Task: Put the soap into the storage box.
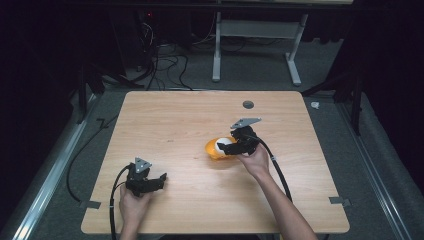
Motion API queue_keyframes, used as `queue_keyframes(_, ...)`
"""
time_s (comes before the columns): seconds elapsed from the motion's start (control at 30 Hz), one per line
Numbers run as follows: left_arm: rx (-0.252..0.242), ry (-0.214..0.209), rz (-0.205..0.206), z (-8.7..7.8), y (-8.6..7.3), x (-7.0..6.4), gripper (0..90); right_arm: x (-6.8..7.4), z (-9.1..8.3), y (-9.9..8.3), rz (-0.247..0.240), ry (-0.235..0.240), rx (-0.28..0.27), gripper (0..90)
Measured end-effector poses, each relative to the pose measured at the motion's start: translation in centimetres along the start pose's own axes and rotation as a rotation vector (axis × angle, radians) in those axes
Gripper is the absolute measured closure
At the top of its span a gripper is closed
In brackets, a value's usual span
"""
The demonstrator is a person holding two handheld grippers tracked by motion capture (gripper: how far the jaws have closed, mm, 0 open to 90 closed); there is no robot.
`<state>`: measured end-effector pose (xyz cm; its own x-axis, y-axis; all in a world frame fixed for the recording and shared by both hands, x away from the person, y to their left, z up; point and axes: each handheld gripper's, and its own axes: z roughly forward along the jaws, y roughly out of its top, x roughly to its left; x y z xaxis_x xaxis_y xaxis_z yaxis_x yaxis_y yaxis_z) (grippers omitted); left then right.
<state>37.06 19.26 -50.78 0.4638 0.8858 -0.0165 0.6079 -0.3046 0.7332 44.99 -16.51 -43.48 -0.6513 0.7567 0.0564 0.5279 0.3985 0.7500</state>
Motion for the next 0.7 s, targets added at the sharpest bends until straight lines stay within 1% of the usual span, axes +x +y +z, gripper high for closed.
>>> queue_keyframes(0.27,0.0,0.0,0.0,0.0,0.0,0.0,20.6,-0.7,-1.1,-0.4,0.018,-0.013,-0.02,27.3)
queue_keyframes(0.3,0.0,0.0,0.0,0.0,0.0,0.0,20.6,-0.8,-1.2,-0.4,0.016,-0.018,-0.022,27.3)
queue_keyframes(0.37,0.0,0.0,0.0,0.0,0.0,0.0,20.6,-1.0,-1.7,-0.4,0.025,-0.028,-0.032,27.4)
queue_keyframes(0.43,0.0,0.0,0.001,0.0,0.0,0.0,20.6,-1.1,-1.8,-0.4,0.023,-0.029,-0.041,27.4)
queue_keyframes(0.6,0.0,0.0,0.0,0.0,0.0,0.0,20.6,-1.3,-2.4,-0.5,0.037,-0.04,-0.046,27.6)
queue_keyframes(0.63,0.0,0.0,0.0,0.0,0.0,0.0,20.6,-1.5,-2.6,-0.5,0.025,-0.041,-0.053,27.6)
queue_keyframes(0.7,0.0,0.0,0.0,0.0,0.0,0.0,20.6,-1.6,-2.9,-0.6,0.031,-0.045,-0.054,27.7)
